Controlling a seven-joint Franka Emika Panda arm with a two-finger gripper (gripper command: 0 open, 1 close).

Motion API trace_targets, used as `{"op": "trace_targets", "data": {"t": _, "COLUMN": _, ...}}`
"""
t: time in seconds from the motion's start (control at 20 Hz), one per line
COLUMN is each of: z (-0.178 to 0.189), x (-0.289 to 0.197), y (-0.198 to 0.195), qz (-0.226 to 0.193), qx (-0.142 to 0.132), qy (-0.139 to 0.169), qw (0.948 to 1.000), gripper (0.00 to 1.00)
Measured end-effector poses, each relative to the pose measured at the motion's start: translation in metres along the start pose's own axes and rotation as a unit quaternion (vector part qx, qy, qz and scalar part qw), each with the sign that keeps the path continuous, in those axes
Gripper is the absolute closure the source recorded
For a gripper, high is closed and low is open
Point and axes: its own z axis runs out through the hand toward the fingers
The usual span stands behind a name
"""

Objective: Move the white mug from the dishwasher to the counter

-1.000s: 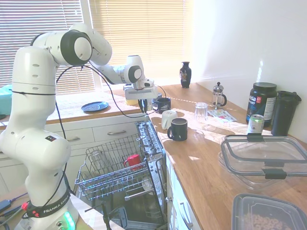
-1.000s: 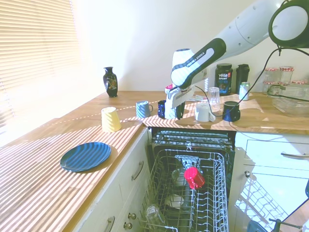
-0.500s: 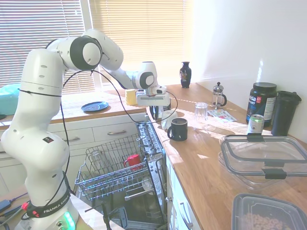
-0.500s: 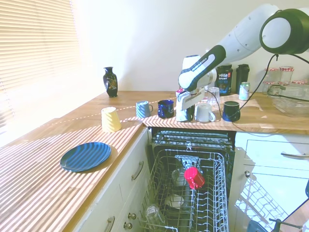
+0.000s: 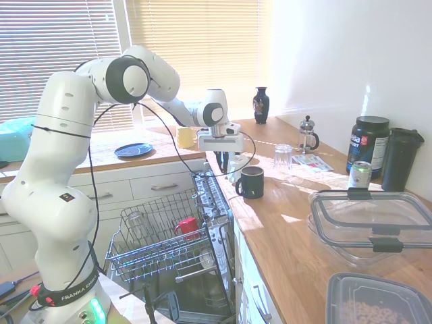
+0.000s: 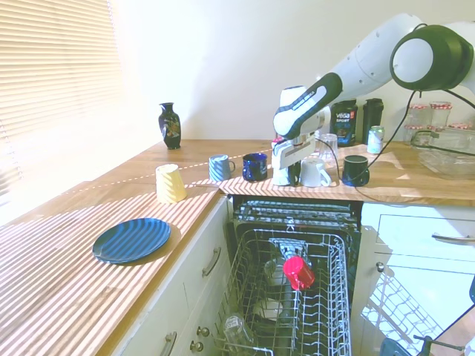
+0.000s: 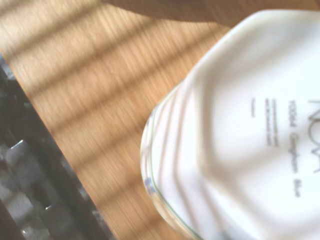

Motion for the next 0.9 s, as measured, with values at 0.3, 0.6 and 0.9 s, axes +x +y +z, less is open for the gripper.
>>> {"op": "trace_targets", "data": {"t": 0.3, "z": 0.001, "x": 0.003, "y": -0.008, "qz": 0.006, "qx": 0.000, "qy": 0.001, "qw": 1.0000, "gripper": 0.00}}
{"op": "trace_targets", "data": {"t": 0.6, "z": -0.008, "x": 0.006, "y": -0.011, "qz": 0.013, "qx": 0.004, "qy": 0.009, "qw": 0.9999, "gripper": 0.00}}
{"op": "trace_targets", "data": {"t": 0.9, "z": -0.066, "x": -0.022, "y": 0.002, "qz": 0.027, "qx": 0.025, "qy": 0.032, "qw": 0.9988, "gripper": 0.00}}
